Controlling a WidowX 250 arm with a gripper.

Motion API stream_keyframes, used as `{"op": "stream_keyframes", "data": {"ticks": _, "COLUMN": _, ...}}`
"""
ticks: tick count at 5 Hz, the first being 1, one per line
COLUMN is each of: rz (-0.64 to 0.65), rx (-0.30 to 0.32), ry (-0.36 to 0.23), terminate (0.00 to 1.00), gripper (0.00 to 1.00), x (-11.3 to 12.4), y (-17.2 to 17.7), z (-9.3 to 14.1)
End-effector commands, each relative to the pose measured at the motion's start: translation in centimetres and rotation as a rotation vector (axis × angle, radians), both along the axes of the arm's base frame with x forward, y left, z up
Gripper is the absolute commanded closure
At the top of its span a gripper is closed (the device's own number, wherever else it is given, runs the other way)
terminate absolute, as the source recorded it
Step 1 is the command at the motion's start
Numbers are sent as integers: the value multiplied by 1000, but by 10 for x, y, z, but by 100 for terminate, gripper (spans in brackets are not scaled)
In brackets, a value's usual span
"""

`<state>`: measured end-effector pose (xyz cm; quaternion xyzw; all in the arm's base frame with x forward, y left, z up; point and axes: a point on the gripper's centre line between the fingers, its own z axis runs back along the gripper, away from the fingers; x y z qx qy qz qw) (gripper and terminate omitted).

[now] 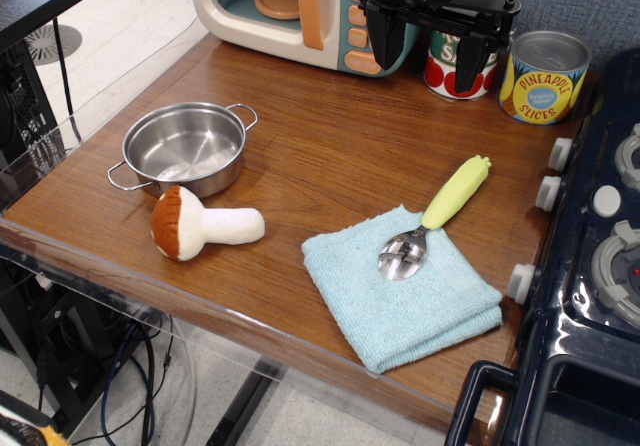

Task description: Pick up the spoon and place it on the blue cloth

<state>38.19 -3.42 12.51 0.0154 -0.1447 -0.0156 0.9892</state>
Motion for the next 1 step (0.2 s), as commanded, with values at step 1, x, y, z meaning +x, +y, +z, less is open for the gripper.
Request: {"op": "stream_keyframes", "data": {"ticks": 1, "rz": 0, "rx": -7, "ry": -63, "terminate": 100, "gripper": 0, "x": -12, "y": 7, "z": 21}}
